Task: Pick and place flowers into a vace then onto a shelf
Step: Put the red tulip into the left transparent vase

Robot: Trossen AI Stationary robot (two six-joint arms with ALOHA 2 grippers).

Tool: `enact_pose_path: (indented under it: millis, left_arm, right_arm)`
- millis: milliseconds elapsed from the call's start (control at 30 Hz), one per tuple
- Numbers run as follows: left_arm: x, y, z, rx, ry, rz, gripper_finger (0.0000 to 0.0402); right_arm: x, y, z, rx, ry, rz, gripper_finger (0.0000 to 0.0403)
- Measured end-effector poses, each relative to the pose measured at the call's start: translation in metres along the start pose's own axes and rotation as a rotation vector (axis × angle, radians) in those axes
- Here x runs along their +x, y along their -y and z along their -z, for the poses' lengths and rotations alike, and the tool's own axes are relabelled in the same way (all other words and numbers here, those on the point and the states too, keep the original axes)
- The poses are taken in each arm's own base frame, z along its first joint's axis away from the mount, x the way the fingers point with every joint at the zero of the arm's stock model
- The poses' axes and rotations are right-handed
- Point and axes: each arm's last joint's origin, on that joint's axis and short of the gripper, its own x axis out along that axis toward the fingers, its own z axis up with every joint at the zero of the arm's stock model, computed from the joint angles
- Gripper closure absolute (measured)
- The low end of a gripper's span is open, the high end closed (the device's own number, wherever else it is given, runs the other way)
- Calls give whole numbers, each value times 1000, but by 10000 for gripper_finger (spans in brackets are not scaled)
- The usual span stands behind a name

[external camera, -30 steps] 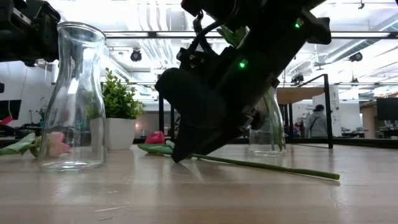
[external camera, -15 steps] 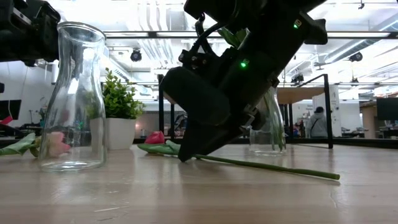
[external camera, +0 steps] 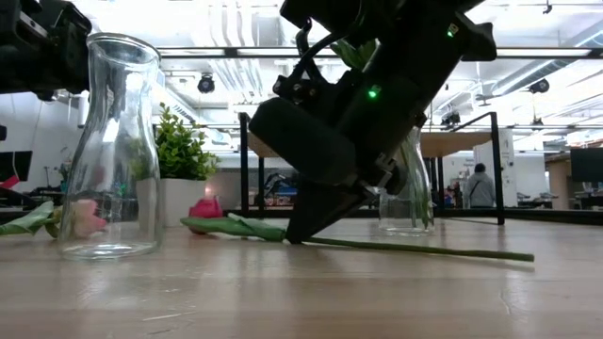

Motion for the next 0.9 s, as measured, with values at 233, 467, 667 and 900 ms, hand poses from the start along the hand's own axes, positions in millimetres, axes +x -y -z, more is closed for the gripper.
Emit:
enact_pose_path:
  millis: [233, 467, 667, 900]
  left_arm:
    - [0, 0, 0, 0, 0, 0, 350]
    - [0, 0, 0, 0, 0, 0, 350]
    - [0, 0, 0, 0, 0, 0, 350]
    - [0, 0, 0, 0, 0, 0, 350]
  right_arm:
    - [-17, -1, 4, -8, -45, -5, 394]
    - [-38, -9, 14, -60, -83, -25, 394]
    - [-56, -18, 17, -82, -37, -59, 394]
    - [-74, -22, 13, -98, 15, -88, 394]
